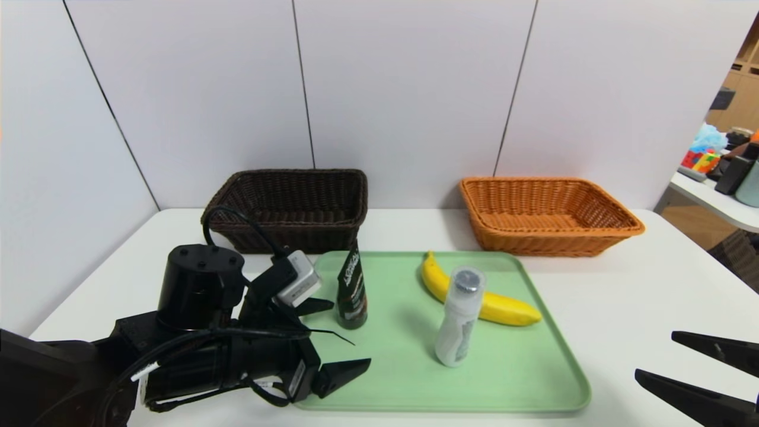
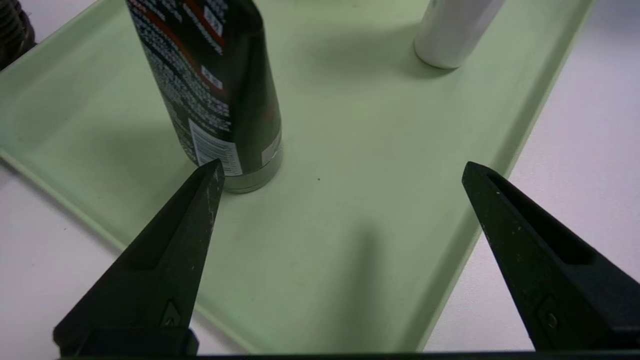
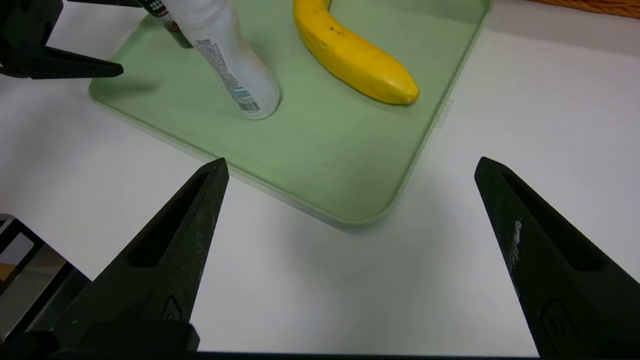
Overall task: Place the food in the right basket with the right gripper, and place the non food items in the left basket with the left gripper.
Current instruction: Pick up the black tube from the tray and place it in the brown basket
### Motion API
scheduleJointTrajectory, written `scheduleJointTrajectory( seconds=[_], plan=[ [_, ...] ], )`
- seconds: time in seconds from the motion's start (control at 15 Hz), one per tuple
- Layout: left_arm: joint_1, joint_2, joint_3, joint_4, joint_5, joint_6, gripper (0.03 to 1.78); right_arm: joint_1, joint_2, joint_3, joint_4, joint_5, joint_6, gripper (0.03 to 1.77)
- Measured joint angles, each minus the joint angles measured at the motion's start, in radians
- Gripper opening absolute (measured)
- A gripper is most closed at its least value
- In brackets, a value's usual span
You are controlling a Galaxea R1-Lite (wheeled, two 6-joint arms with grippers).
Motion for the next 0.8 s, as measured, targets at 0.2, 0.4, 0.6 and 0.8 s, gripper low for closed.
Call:
scheduleJointTrajectory(
  seconds=[0.2, 0.4, 0.6, 0.8],
  plan=[
    [0.0, 0.013, -0.008, -0.037, 0.061, -0.003, 1.69, 0.0, 0.001, 0.003, 0.0, 0.0, 0.0, 1.7],
    [0.0, 0.027, -0.008, -0.09, 0.11, -0.006, 1.69, 0.0, 0.002, 0.005, 0.0, 0.0, 0.0, 1.7],
    [-0.003, 0.05, -0.004, -0.167, 0.134, -0.057, 1.69, 0.0, 0.002, 0.006, 0.0, 0.002, 0.0, 1.7],
    [-0.008, 0.074, 0.002, -0.227, 0.151, -0.087, 1.69, 0.0, 0.002, 0.007, 0.001, 0.001, -0.001, 1.7]
  ],
)
